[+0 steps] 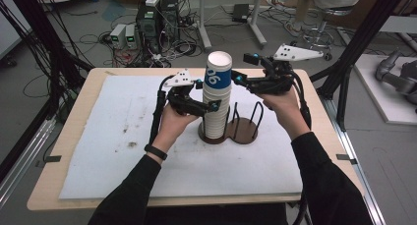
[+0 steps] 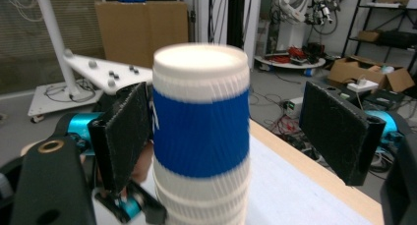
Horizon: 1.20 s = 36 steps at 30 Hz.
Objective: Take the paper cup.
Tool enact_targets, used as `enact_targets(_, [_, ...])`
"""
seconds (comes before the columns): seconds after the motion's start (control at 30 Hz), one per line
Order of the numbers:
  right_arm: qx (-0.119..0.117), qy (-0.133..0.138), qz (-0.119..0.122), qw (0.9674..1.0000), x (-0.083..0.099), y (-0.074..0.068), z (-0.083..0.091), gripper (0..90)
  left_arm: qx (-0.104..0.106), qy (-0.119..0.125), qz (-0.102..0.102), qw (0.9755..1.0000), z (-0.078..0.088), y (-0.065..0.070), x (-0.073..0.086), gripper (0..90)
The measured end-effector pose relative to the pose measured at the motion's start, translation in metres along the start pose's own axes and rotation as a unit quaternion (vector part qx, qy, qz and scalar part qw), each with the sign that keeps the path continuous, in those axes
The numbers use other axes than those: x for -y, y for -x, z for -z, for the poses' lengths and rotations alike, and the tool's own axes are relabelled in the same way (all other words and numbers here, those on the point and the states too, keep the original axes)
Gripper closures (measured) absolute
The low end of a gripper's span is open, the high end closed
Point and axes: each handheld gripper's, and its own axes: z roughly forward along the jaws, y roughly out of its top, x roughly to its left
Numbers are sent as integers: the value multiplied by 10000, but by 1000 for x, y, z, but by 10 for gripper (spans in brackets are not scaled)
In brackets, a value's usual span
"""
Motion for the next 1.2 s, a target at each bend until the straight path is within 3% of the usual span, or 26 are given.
enact_targets(0.3, [-157, -75, -102, 9998, -16, -5, -22, 203, 5, 1, -24, 10000, -1, 1, 0, 122])
enact_targets(0.47, [-176, -289, -172, 9993, -20, -8, -36, 208, 0, -1, -24, 10000, 0, 1, 0, 123])
enact_targets(0.53, [-106, -385, -154, 9991, -21, -10, -40, 293, 9, -9, -31, 10000, 0, 1, 0, 123])
enact_targets(0.97, [-33, -499, -80, 9987, -24, -11, -42, 311, -8, -3, -30, 10000, 0, 1, 0, 125])
enact_targets(1.2, [-52, -316, -79, 9995, -34, -11, -38, 313, -15, -28, -87, 10000, 0, 1, 0, 125])
